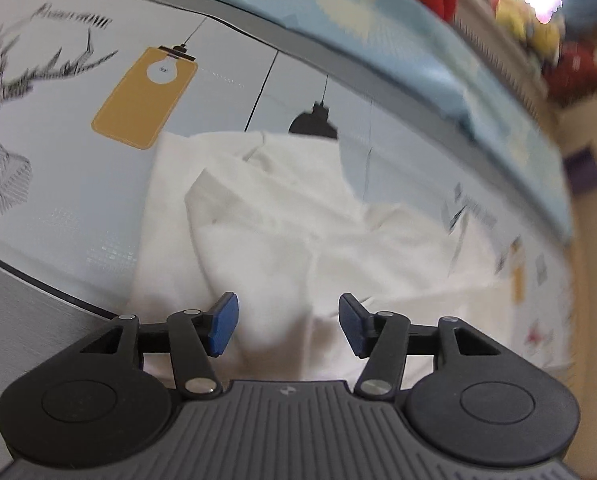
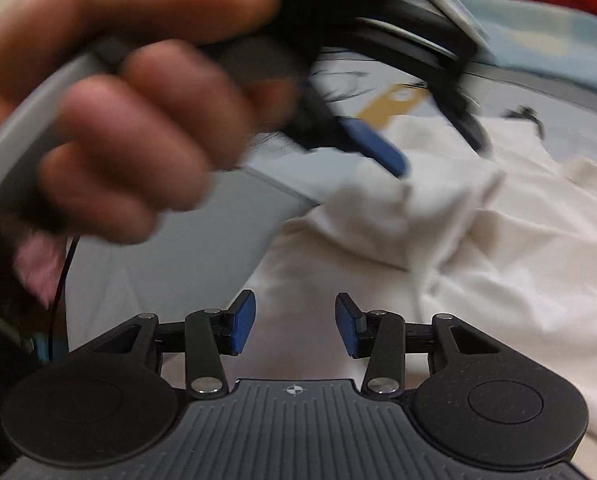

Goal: Fold small clothes

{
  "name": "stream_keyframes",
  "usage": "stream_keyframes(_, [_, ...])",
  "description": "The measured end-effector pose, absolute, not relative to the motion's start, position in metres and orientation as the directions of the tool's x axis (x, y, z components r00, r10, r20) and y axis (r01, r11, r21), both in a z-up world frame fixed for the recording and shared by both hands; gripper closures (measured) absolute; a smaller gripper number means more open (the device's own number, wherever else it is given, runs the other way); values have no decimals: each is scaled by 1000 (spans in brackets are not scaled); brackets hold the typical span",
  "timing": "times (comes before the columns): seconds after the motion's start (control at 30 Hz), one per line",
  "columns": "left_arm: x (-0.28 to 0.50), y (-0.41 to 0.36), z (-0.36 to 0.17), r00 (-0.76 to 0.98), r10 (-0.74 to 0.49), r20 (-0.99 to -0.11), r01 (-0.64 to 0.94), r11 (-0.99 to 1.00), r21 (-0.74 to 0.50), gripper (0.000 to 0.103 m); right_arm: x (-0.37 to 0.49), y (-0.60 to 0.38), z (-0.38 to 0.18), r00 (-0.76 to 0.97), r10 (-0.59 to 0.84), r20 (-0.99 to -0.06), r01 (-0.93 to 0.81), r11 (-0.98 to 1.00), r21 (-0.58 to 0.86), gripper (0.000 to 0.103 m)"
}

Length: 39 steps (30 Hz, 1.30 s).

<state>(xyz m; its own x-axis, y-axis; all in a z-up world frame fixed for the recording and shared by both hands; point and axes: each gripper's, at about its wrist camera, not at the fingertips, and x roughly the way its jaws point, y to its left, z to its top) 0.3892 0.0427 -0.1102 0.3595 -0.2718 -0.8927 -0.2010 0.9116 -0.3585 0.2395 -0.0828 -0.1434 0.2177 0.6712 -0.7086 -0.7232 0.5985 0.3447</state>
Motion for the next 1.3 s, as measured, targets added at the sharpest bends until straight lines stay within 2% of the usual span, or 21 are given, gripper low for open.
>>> stream_keyframes(0.2, [390, 32, -122, 349, -264, -899, -160, 929, -334, 41, 256, -103, -138, 269, 615, -741, -644, 687, 336, 57])
stream_keyframes(0.4, [394, 7, -126, 376, -195, -906, -92, 965, -246, 41, 273, -150, -142, 376, 382, -845, -437, 877, 202, 57])
stream_keyframes(0.5, [396, -3, -130, 385, -157, -910, -80, 976, -202, 42, 283, -194, -142, 444, 161, -881, -121, 985, 119, 57])
stream_keyframes(0.57, [397, -7, -132, 394, -128, -910, -82, 981, -174, 45, 282, -236, -141, 449, 66, -891, 149, 978, 147, 57])
stream_keyframes(0.6, [397, -9, -132, 398, -110, -911, -81, 985, -155, 52, 278, -255, -141, 449, 45, -892, 267, 946, 182, 57])
stream_keyframes(0.67, [397, -11, -130, 416, -79, -906, -79, 989, -122, 74, 265, -287, -142, 430, 20, -903, 470, 849, 243, 56])
stream_keyframes(0.7, [397, -11, -129, 426, -67, -902, -80, 991, -111, 94, 260, -299, -144, 409, 3, -913, 538, 807, 244, 56])
stream_keyframes(0.73, [396, -11, -126, 432, -55, -900, -86, 991, -101, 99, 257, -307, -145, 404, -8, -915, 574, 780, 247, 56])
stream_keyframes(0.8, [393, -5, -118, 459, -32, -888, -122, 988, -99, 99, 255, -322, -148, 401, -29, -915, 629, 735, 253, 55])
stream_keyframes(0.87, [390, 1, -104, 501, -43, -865, -150, 979, -136, 100, 256, -330, -153, 422, 9, -906, 658, 685, 313, 55])
stream_keyframes(0.93, [385, 12, -86, 580, -72, -811, -181, 960, -214, 100, 260, -338, -153, 448, 13, -894, 676, 650, 348, 68])
stream_keyframes(0.97, [381, 19, -75, 633, -94, -768, -195, 941, -275, 100, 261, -343, -150, 457, 7, -889, 686, 634, 358, 90])
stream_keyframes(1.0, [375, 25, -64, 688, -126, -715, -193, 917, -348, 100, 260, -350, -150, 472, 5, -881, 704, 600, 380, 97])
stream_keyframes(1.03, [369, 31, -52, 740, -143, -657, -190, 893, -409, 100, 256, -356, -149, 487, 3, -873, 722, 561, 405, 98])
stream_keyframes(1.13, [351, 42, -27, 830, -128, -543, -182, 858, -480, 100, 238, -364, -147, 539, -34, -841, 757, 456, 467, 100])
stream_keyframes(1.17, [348, 43, -26, 829, -100, -550, -209, 856, -472, 100, 235, -365, -146, 569, -41, -821, 758, 414, 504, 100])
stream_keyframes(1.23, [349, 53, -42, 765, -58, -641, -318, 832, -454, 100, 220, -370, -145, 604, -92, -792, 768, 334, 547, 100])
stream_keyframes(1.3, [353, 69, -71, 646, -79, -759, -453, 760, -465, 100, 210, -377, -149, 609, -114, -785, 782, 248, 571, 100])
